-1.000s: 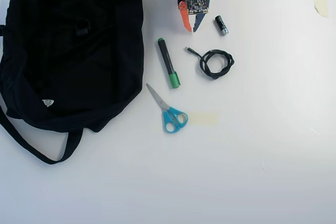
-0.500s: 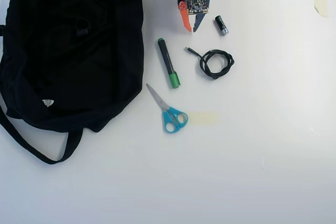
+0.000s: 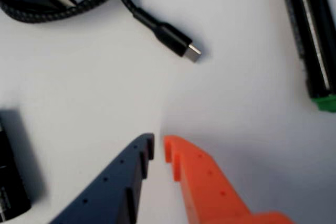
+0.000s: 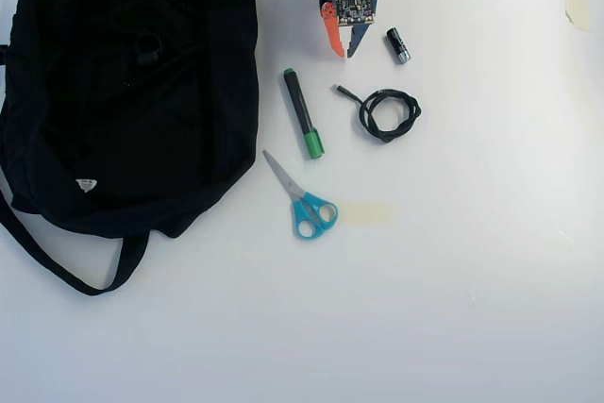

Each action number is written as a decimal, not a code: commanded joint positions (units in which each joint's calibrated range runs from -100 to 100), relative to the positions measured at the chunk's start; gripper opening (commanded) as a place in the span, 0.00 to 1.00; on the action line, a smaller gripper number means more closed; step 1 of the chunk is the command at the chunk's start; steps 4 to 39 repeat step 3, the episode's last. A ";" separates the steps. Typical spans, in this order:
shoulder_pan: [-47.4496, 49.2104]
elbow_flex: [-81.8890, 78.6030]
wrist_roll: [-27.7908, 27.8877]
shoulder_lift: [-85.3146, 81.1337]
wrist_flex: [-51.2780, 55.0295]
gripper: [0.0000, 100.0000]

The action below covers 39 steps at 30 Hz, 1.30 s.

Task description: Put the bike light into the black bag

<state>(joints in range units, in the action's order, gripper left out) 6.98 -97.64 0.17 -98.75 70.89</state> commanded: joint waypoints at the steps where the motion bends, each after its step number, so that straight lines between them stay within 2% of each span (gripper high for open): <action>1: 0.05 -1.64 -0.07 -0.83 1.81 0.02; 39: 0.05 -1.64 -0.07 -0.83 1.81 0.02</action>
